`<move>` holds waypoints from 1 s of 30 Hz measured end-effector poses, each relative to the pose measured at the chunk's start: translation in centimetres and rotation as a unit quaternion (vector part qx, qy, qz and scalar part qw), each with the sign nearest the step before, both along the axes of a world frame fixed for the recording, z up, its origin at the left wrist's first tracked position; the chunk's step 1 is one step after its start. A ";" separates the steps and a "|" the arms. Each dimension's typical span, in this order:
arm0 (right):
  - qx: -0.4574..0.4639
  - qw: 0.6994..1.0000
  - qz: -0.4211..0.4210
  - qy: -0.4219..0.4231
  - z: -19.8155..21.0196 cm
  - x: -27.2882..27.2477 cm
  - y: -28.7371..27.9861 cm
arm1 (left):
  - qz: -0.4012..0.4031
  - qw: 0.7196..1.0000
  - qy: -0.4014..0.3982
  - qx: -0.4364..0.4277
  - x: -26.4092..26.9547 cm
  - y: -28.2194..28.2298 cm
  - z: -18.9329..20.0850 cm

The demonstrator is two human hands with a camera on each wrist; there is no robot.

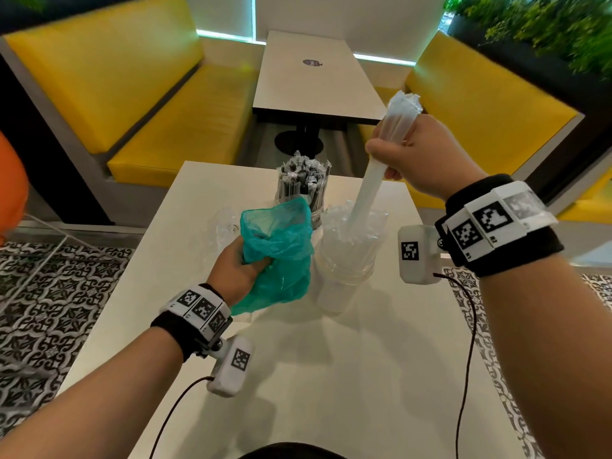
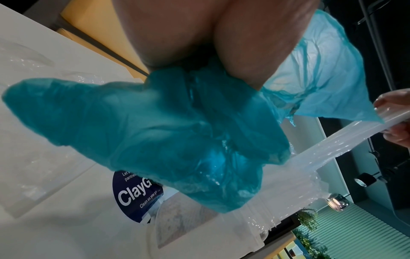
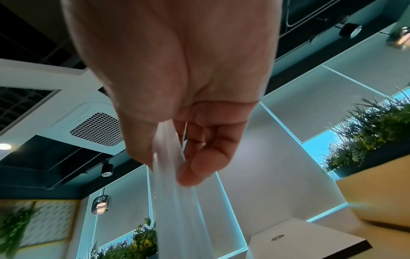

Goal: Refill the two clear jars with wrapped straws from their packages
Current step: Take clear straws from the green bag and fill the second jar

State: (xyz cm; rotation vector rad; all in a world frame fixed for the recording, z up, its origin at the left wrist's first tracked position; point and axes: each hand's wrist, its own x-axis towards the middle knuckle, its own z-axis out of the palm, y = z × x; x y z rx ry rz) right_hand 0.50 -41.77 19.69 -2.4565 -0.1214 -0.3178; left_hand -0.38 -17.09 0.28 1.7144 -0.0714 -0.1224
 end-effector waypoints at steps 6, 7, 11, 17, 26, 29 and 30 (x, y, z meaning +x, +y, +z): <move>-0.031 0.997 -0.059 -0.041 -0.4 0.1 0.3 | -0.004 1.000 0.003 0.000 -0.1 -0.2 0.1; -0.020 0.995 -0.083 -0.058 -0.4 0.2 0.2 | -0.004 1.000 0.005 -0.002 -0.1 -0.2 0.1; 0.001 0.984 -0.128 -0.120 -0.7 0.1 -0.3 | -0.002 1.000 0.005 -0.005 0.0 -0.2 0.2; -0.109 0.990 -0.090 -0.005 -3.5 0.3 0.1 | -0.003 1.000 0.008 0.011 0.3 0.1 0.0; -0.087 0.982 -0.103 0.128 -11.1 1.5 1.3 | -0.002 1.000 -0.001 0.001 0.2 0.8 0.4; -0.016 0.993 -0.074 0.086 -10.4 1.3 1.1 | 0.001 1.000 0.004 0.005 0.3 1.3 0.1; 0.005 0.997 -0.068 0.045 -9.8 1.2 1.0 | 0.003 1.000 0.007 0.003 0.3 1.4 0.0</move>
